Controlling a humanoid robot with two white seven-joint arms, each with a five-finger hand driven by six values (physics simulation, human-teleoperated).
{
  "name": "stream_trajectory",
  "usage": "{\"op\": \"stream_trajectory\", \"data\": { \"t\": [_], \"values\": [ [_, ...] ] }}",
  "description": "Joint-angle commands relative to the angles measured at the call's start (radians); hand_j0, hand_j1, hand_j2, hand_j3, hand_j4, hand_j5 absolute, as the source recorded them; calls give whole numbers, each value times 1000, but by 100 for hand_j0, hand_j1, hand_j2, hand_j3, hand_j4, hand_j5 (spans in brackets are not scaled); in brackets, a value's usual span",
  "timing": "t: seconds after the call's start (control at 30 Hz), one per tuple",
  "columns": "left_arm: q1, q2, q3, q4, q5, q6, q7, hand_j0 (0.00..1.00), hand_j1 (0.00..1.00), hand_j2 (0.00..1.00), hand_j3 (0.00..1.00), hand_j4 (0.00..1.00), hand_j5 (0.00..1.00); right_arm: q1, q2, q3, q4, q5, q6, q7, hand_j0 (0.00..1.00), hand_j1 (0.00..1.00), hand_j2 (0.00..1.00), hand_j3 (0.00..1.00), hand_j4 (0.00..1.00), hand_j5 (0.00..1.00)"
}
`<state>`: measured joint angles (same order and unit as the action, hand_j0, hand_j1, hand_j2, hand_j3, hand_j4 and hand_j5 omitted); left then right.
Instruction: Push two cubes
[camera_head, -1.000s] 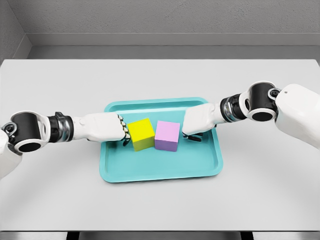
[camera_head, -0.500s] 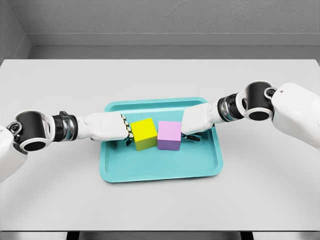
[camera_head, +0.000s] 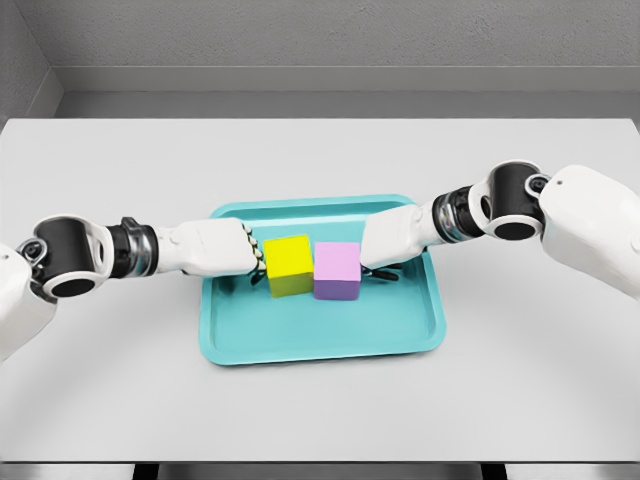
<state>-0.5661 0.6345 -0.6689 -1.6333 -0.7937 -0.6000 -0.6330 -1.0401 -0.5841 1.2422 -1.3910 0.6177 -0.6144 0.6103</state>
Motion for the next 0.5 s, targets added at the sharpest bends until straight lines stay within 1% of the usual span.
{"op": "stream_trajectory", "data": {
  "t": [0.0, 0.2, 0.47],
  "values": [
    [-3, -7, -27, 3, -10, -11, 22, 50, 50, 50, 50, 50, 50, -1, 7, 0, 1, -13, 4, 1, 16, 16, 16, 16, 16, 16],
    [-26, -9, -58, 3, -16, -11, 22, 50, 50, 50, 50, 50, 50, -6, 7, 0, 6, -6, 4, 1, 16, 16, 16, 16, 16, 16],
    [-18, 2, -49, -10, -12, -11, 22, 50, 50, 50, 50, 50, 50, -6, 3, 0, 9, -6, 4, 1, 16, 16, 16, 16, 16, 16]
  ]
}}
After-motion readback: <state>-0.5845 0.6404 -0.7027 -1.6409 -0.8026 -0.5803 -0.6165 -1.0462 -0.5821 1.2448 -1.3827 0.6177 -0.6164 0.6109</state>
